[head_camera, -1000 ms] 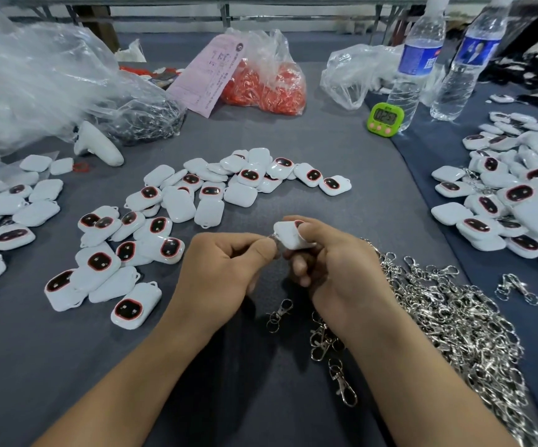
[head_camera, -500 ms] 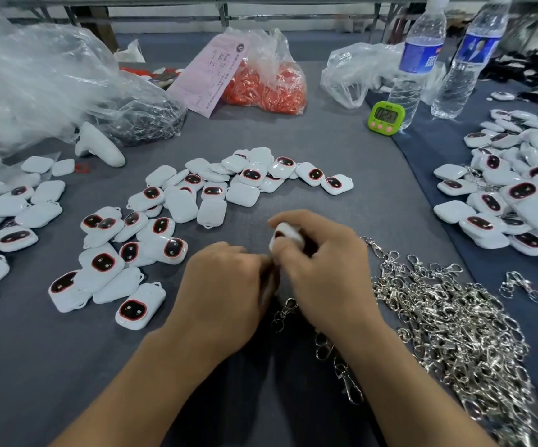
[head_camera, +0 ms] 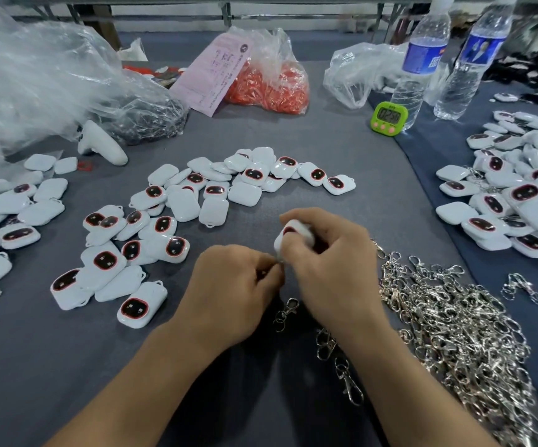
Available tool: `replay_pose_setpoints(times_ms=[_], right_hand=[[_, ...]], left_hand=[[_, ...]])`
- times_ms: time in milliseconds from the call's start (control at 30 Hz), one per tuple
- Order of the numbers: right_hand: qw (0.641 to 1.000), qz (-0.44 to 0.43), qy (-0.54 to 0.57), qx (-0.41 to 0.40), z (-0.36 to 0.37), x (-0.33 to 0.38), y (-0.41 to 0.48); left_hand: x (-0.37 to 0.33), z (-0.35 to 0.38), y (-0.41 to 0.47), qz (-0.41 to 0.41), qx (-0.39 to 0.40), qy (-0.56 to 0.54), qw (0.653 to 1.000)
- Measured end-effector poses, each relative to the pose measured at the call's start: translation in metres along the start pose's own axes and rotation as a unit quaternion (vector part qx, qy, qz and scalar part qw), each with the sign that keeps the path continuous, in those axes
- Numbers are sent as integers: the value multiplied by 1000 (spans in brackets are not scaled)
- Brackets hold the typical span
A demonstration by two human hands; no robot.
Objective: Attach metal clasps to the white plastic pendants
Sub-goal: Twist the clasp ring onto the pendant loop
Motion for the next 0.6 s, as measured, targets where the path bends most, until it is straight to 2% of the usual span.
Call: replay_pose_setpoints(times_ms=[67, 100, 200, 267, 333, 400, 467, 533, 600], right_hand=[[992, -84, -97, 10, 7, 5, -11], [989, -99, -113, 17, 9, 6, -14], [997, -49, -51, 32, 10, 3, -9], [998, 36, 40, 27, 6, 1, -1], [984, 119, 130, 30, 2, 0, 6], [963, 178, 197, 56, -2, -1, 10], [949, 212, 217, 83, -3, -2, 12], [951, 210, 202, 104, -3, -3, 11], [965, 176, 152, 121, -3, -3, 10]], left_hand=[[-6, -6, 1, 84, 5, 140, 987], [-8, -9, 2, 101, 7, 180, 978], [-5, -8, -1, 79, -7, 210, 974], [-2, -2, -5, 14, -28, 163, 986], [2, -1, -3, -62, -35, 24, 997], [6, 3, 0, -121, -41, -114, 985], [6, 3, 0, -146, -52, -161, 975], [4, 3, -2, -109, -49, -82, 990], [2, 2, -3, -25, -47, 95, 994]])
Point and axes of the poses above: each hand's wrist, its own y-axis towards the middle knuckle, its own z-axis out of the palm, x = y × z, the point moved 2 cm from there along y, towards the middle knuckle, and after that the axes turned 4 degrees about z, right-handed, at the moved point
